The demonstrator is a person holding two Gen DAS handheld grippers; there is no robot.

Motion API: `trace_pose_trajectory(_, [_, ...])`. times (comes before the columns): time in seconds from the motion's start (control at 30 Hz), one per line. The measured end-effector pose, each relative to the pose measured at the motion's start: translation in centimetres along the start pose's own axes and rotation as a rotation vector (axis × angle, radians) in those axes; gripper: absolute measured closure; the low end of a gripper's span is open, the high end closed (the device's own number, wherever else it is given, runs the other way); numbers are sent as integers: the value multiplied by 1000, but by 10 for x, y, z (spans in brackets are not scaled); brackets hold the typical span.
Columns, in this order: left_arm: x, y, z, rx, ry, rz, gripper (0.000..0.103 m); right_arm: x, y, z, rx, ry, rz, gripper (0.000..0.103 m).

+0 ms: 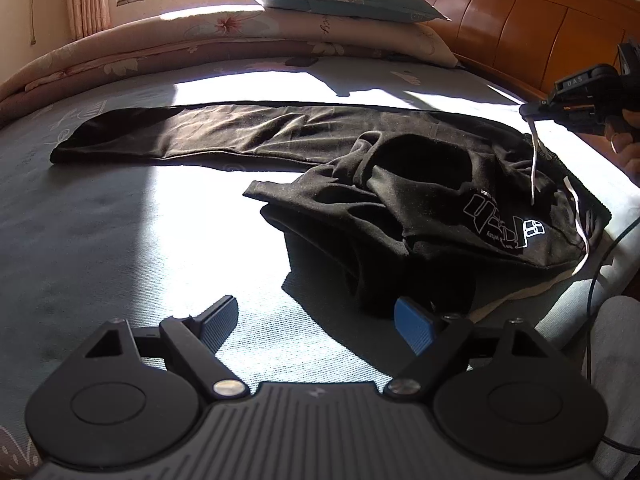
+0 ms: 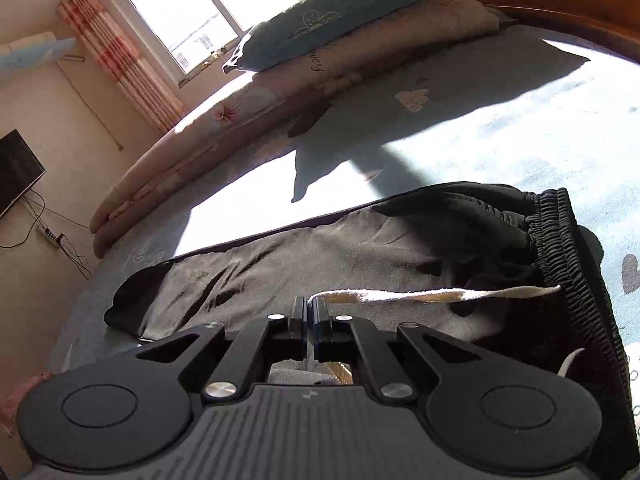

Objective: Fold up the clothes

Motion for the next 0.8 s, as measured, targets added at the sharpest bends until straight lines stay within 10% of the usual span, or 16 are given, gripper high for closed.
trace_pose_trajectory(0.27, [5,10,1,11,-7,26,17,26,3,-47,-93,59,39,84])
trace_pose_trajectory(0.5, [6,-5,-7,-14,-8,0,17,-53,-12,38,-148,132,91,79])
trace_pose_trajectory(0.8, [3,-23,7,-12,-32,-52,17,-159,48,61,3,377,314,79])
Point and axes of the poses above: each gripper's, at about its wrist camera, not at the fingertips, and z roughly against the way its jaws point, y to its left, x to its top, the point moved 5 cm from there along -z, roughly the way its jaws point, and after that the axes turned 13 degrees about x, right-handed, at the moved point
